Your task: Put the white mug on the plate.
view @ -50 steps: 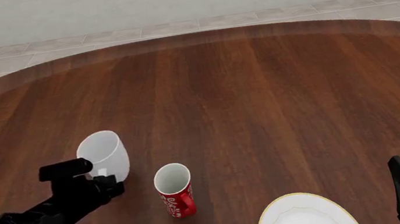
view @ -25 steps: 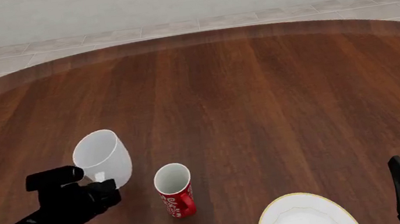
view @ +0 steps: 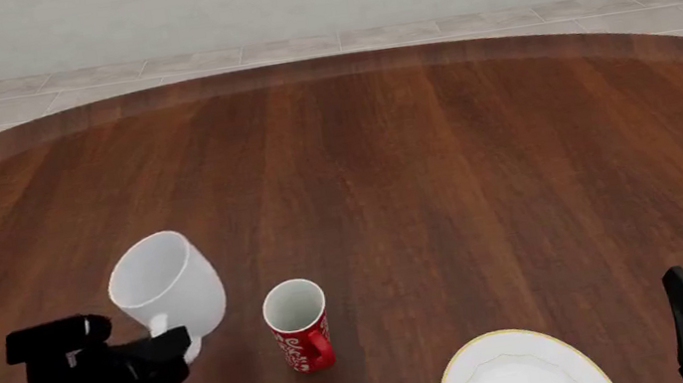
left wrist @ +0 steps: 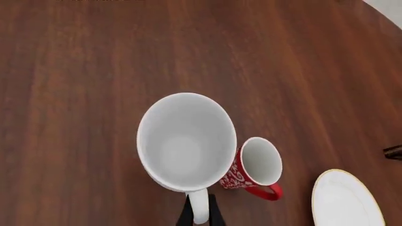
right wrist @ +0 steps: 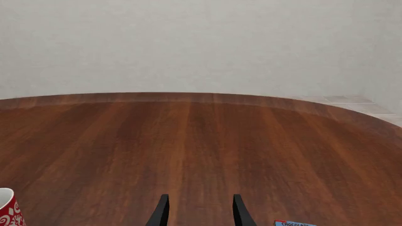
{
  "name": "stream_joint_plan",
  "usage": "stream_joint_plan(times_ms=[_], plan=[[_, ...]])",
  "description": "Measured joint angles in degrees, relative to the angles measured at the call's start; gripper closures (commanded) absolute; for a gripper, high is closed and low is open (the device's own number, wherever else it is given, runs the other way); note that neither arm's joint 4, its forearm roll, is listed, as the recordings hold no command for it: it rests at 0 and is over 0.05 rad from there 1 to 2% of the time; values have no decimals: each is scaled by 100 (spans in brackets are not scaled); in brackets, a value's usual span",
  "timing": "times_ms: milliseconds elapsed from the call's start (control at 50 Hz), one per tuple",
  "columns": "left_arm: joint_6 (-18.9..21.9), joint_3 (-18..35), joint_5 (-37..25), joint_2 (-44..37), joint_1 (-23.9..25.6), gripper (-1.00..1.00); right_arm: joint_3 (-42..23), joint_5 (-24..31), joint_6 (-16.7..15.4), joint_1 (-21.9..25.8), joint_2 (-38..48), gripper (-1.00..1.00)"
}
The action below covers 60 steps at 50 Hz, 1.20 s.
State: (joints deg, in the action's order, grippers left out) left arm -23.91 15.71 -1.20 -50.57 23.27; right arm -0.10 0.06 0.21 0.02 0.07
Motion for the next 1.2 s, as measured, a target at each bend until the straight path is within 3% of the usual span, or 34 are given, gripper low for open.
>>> stream_joint_plan(times_ms=[640,1200], plan=[[-277,215,-2102,2390,515,100,0,0,0,0,0,-100],[-614,550,-3000,3400,1296,100,0,0,0,0,0,-100]])
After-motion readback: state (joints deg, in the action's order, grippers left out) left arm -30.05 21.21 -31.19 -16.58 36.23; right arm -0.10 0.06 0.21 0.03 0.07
